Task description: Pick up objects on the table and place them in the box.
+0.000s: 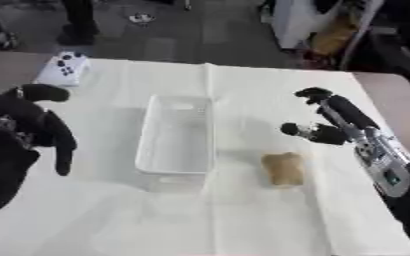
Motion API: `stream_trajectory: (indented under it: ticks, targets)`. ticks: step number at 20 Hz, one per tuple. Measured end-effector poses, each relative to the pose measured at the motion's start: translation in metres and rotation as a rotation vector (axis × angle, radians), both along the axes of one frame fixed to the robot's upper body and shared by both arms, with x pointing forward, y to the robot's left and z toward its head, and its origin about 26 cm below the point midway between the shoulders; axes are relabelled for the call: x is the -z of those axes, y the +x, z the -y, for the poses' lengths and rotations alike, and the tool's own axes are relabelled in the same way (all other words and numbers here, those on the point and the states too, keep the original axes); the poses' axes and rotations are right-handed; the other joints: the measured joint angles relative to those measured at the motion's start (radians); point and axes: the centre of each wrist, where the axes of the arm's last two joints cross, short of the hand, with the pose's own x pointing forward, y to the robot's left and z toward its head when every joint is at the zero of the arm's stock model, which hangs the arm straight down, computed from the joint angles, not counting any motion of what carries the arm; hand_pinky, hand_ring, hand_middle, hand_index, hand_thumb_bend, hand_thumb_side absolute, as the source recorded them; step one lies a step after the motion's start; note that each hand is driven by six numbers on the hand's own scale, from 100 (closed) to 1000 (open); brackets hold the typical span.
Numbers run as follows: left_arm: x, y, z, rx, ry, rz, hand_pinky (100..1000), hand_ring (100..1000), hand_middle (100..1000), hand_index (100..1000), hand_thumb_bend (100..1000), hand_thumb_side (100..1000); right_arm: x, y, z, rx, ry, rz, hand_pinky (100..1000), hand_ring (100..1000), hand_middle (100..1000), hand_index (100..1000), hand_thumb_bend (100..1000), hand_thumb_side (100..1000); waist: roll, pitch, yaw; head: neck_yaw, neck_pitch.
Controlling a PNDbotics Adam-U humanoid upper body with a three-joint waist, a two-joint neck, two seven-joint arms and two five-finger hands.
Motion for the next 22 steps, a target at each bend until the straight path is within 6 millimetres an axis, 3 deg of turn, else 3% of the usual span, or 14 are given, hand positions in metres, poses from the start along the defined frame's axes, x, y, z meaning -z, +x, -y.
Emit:
stream_trajectory:
  ticks: [12, 22]
  targets:
    - [0.0, 0.0, 0.0, 0.0, 0.0, 0.0, 310, 565, 783, 735, 555, 879, 0.01, -0.013, -0.011, 0.003, -0.009, 0.016, 682, 812, 888, 918, 906, 1000, 0.001, -0.002, -0.002, 0.008, 0.0]
    - [0.0, 0.0, 0.0, 0.001, 0.001, 0.0, 309, 565, 784, 735, 554, 884, 0.013, -0.024, -0.021, -0.118, -0.024, -0.043, 702, 816, 886, 917, 893, 1000, 0.001, -0.004, -0.002, 0.009, 0.0]
